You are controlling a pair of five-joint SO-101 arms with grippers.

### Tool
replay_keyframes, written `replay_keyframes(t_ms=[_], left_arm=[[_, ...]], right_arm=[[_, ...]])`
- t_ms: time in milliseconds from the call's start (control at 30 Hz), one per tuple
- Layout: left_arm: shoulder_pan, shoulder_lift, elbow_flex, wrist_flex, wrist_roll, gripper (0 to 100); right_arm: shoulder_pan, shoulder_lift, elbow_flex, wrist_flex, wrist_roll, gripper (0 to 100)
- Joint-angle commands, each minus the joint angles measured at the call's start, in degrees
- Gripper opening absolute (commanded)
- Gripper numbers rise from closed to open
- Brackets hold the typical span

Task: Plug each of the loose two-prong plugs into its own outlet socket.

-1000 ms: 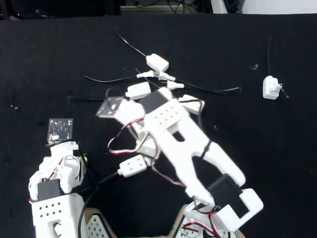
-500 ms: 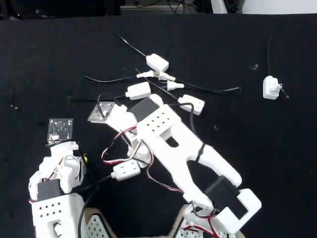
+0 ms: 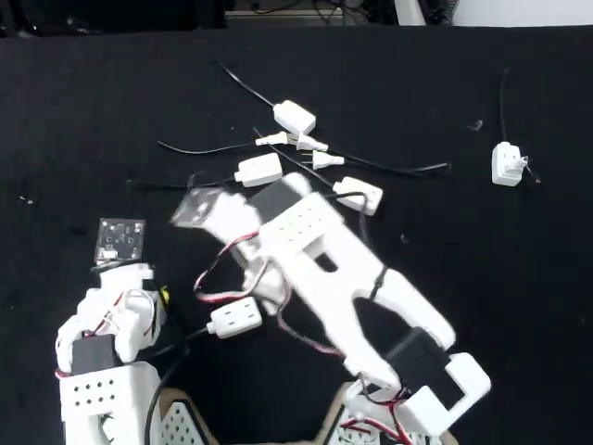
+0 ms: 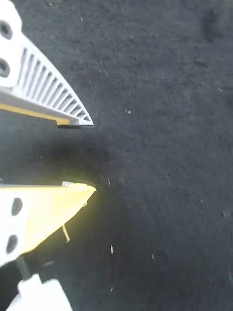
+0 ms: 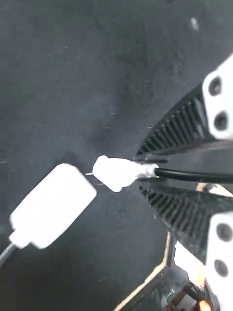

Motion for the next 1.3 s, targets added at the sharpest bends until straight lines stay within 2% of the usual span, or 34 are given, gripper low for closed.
replay_keyframes(t_ms=[0,167,300,433,533,633,833,1033,1133,1267], left_arm=[[3.7,1.1,-3.8,0.4,-0.7,20],[7.4,10.7,-7.9,-1.3,-0.5,20],[8.6,23.6,-18.9,0.4,-2.5,20],[11.9,37.5,-31.8,12.3,-6.2,20],[16.7,45.4,-38.1,21.6,-13.6,20],[22.2,48.8,-37.2,22.7,-20.3,20],[29.8,47.3,-28.7,12.8,-20.6,20],[29.0,47.8,-20.1,-4.5,-14.2,20],[27.4,47.5,-21.4,-6.2,-11.2,20],[26.9,48.2,-26.3,-6.5,-10.9,20]], right_arm=[[7.1,-8.7,-1.0,1.9,1.7,1.1],[13.2,-19.9,7.0,1.8,5.4,1.1],[18.4,-25.7,13.1,-1.1,6.8,1.1],[22.9,-27.7,15.2,-3.2,7.4,1.1],[23.9,-27.6,15.1,-3.3,7.4,1.1],[23.7,-27.5,15.0,-3.4,7.4,1.1],[24.0,-27.6,15.0,-3.3,7.4,1.1],[24.0,-27.9,15.0,-3.0,7.4,1.1],[24.0,-27.9,15.3,-3.0,7.4,1.1],[24.0,-27.9,15.3,-3.0,7.4,1.1]])
